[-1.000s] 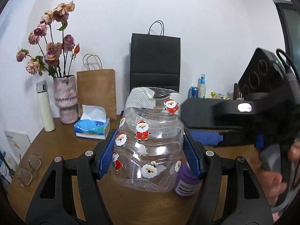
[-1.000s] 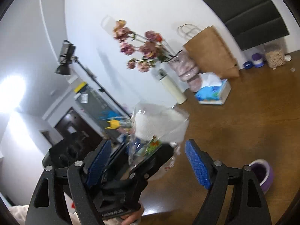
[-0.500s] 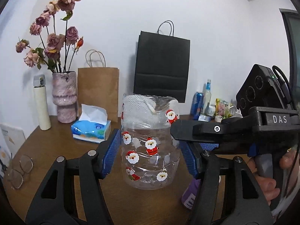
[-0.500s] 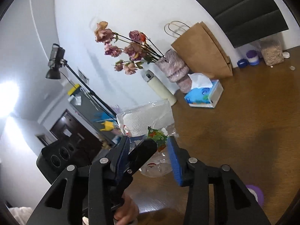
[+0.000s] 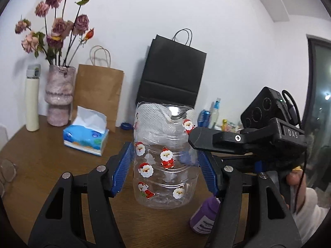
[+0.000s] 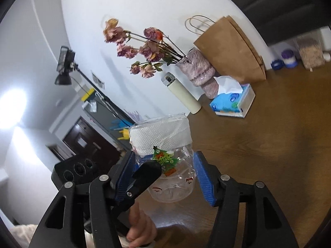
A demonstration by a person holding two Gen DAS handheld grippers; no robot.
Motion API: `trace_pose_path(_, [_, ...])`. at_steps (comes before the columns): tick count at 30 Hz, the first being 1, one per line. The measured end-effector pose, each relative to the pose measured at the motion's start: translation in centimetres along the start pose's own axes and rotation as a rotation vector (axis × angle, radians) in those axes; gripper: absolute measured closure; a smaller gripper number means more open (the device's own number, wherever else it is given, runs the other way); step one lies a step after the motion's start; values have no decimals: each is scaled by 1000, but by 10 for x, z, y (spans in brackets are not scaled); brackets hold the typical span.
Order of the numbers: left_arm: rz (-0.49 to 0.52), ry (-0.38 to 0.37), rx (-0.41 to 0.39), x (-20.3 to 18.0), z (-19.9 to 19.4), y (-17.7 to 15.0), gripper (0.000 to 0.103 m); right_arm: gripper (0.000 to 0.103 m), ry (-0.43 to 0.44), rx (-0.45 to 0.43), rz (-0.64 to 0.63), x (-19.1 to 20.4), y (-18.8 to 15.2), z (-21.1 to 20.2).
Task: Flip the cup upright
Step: 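Hold the cup up with the left tool while the right tool closes on it, then open the left tool off the cup while the right tool holds it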
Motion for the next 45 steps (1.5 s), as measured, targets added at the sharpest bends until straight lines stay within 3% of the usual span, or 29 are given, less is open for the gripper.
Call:
trace_pose_path(6, [-99, -109, 103, 9, 7, -5, 44, 35, -15, 26, 23, -11, 1, 5])
trace_pose_path(11, [-36, -67, 103, 3, 8, -10, 42, 38, -72, 32, -50, -3, -1, 9])
trace_pose_path(13, [1, -49, 136, 0, 11, -10, 41, 39, -107, 38, -110, 5, -2, 10])
trace_pose_path(15, [84, -9, 164, -8, 17, -10, 25, 39, -161, 57, -193, 15, -4, 12])
trace_pose_path(20, [304, 79, 139, -24, 26, -9, 40, 37, -413, 76, -543, 57, -14, 23])
trace_pose_path(23, [288, 91, 137, -18, 33, -9, 43, 36, -468, 66, -632, 61, -11, 27])
trace_pose_path(28, [256, 143, 90, -9, 44, -13, 42, 34, -477, 37, -674, 54, -8, 34])
trace_pose_path(30, [259, 140, 87, -8, 49, -17, 42, 28, -477, 10, -693, 49, -10, 35])
trace_pose_path(33, [257, 135, 115, -10, 57, -27, 42, 23, -413, 42, -625, 31, -13, 42])
trace_pose_path(35, [248, 137, 120, -12, 55, -31, 42, 23, -445, 53, -639, 32, -17, 38])
trace_pose_path(40, [202, 92, 156, -35, 35, -47, 42, 23, -469, -31, -636, 49, -45, 9])
trace_pose_path(45, [208, 72, 254, -62, 21, -81, 42, 22, -556, -58, -664, 57, -77, -17])
Point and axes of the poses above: each gripper's, at about its wrist camera, not at the fingertips, and z roughly the way its jaws point, x to its left, y to its top, the point moved 3 cm from there along z, roughly the way its jaws point, and after that the axes turned 5 degrees about -z, right-handed, at the moved point
